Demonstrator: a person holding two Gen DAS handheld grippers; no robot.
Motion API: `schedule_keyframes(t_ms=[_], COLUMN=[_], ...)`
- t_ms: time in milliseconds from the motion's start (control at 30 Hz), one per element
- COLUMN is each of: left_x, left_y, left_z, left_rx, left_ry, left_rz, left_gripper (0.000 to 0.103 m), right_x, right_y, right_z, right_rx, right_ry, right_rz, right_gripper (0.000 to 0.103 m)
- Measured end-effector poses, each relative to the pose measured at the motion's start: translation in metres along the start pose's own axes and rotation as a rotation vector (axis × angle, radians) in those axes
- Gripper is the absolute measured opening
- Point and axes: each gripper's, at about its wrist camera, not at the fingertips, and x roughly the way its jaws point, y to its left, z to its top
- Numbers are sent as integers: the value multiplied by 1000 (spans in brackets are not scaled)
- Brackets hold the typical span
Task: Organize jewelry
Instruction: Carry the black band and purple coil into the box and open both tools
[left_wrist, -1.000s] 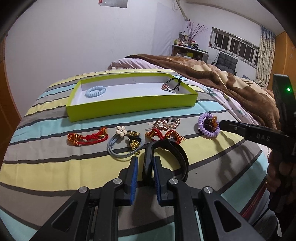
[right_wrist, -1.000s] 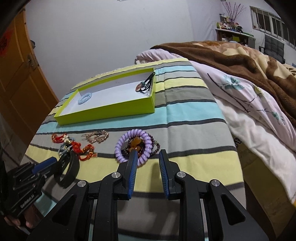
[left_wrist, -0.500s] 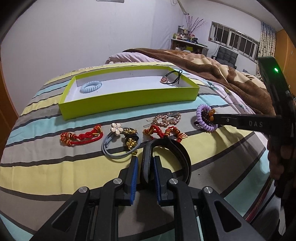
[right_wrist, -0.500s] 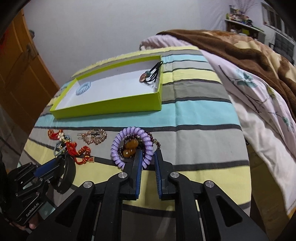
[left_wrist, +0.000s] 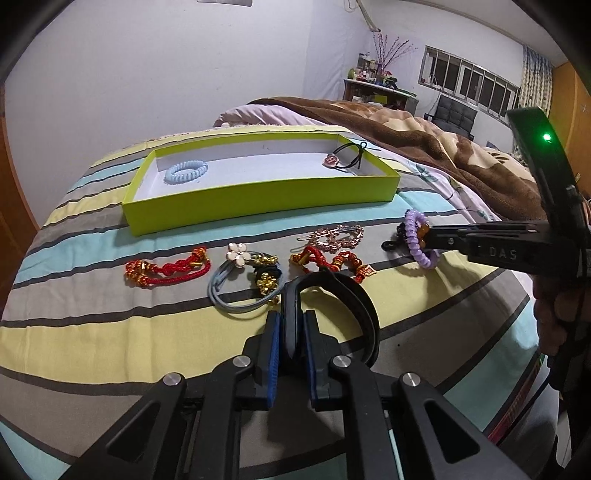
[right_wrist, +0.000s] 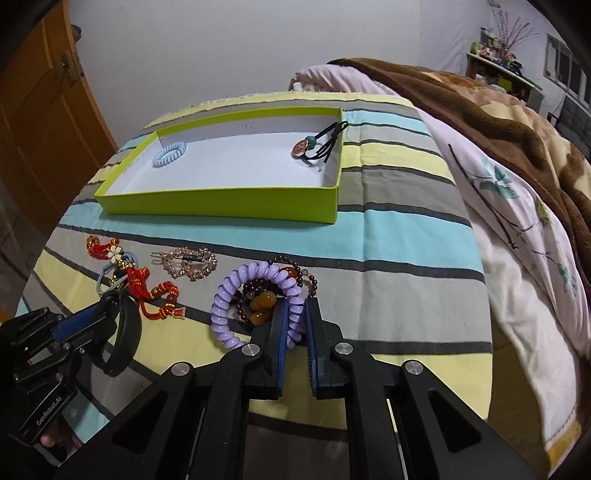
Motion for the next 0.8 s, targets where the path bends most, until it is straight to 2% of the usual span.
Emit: schedule_keyframes(t_ms=[367,800], left_x=[-24,-57], left_y=[7,13], left_z=[-4,-4], left_rx=[-41,-56], left_ry=[-53,-113], left_rz=[3,11], left_gripper=[12,12], right_x=[-41,-65], right_y=[-4,8], right_z=[-14,-21], right_rx=[59,62], right_ry=[-99,-155], right_rz=[5,55], right_gripper=[9,9])
